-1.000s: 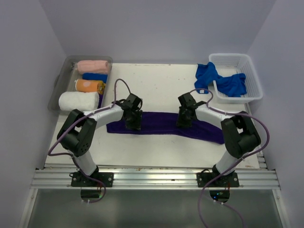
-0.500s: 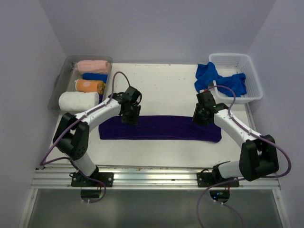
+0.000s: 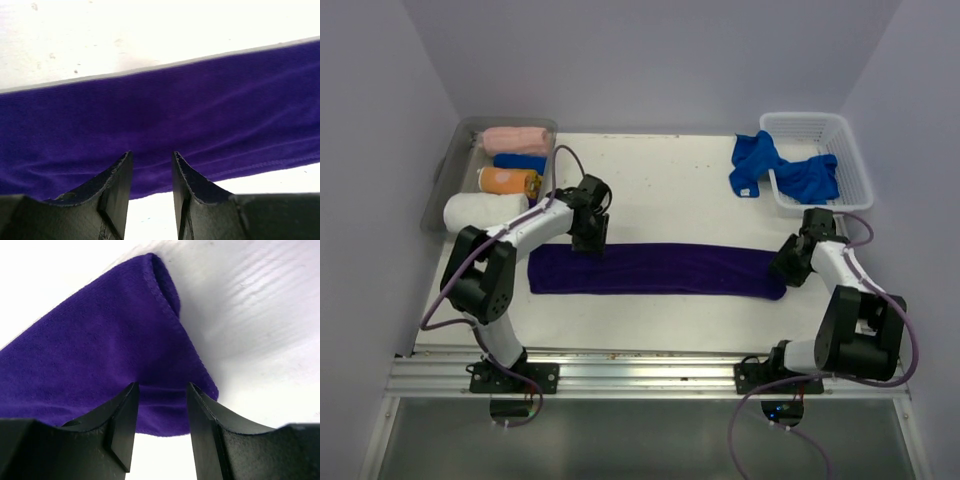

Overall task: Roll the towels
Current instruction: Fold the towel

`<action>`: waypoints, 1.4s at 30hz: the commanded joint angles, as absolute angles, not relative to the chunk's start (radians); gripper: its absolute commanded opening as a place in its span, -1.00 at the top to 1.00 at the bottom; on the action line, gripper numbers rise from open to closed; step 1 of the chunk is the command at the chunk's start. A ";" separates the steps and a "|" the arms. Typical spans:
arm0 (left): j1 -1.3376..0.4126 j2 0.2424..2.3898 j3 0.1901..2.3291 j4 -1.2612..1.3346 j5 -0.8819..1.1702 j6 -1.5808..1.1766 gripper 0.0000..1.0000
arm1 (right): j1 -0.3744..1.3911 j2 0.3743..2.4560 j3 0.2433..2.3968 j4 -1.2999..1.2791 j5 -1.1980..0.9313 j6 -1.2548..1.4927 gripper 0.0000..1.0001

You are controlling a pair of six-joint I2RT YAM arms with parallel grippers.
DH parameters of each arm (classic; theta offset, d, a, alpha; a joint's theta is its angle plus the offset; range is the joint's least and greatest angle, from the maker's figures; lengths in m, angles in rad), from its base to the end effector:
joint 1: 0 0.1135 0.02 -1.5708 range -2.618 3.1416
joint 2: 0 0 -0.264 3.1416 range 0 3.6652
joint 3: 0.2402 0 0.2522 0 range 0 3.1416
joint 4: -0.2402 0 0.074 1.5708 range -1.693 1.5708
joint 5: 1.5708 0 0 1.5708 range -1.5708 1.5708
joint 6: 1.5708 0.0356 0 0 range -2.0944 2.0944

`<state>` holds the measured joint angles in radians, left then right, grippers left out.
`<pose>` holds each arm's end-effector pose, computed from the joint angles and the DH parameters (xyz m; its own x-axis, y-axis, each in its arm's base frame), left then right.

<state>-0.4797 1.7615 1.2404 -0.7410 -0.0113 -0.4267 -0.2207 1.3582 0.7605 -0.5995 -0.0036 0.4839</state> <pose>0.3068 -0.1592 0.1984 -0.9591 0.0325 -0.2810 0.0675 0.9910 -0.1159 0.2347 -0.0525 0.1813 -0.7029 0.6345 -0.3215 0.6153 0.7691 0.1728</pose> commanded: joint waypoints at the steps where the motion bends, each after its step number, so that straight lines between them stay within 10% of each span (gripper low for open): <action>1: -0.456 1.772 1.223 -0.698 -0.005 -0.431 0.19 | -0.219 1.397 0.752 -0.537 -0.094 0.462 0.06; 12: -0.419 1.815 1.184 -0.669 -0.005 -0.431 0.20 | -0.219 1.529 0.721 -0.433 -0.069 0.476 0.15; 18: -0.410 1.844 1.154 -0.652 -0.009 -0.439 0.20 | -0.219 1.484 0.712 -0.452 -0.034 0.483 0.99; 42: -0.744 2.025 1.525 -0.649 0.126 -0.523 0.19 | 0.041 1.022 1.089 -0.833 0.017 0.492 1.00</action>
<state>-0.7452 2.0613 1.4952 -0.6357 0.0990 -0.5133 -0.0372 1.0153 1.0214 -0.7876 0.0132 0.4713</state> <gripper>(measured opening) 0.403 0.028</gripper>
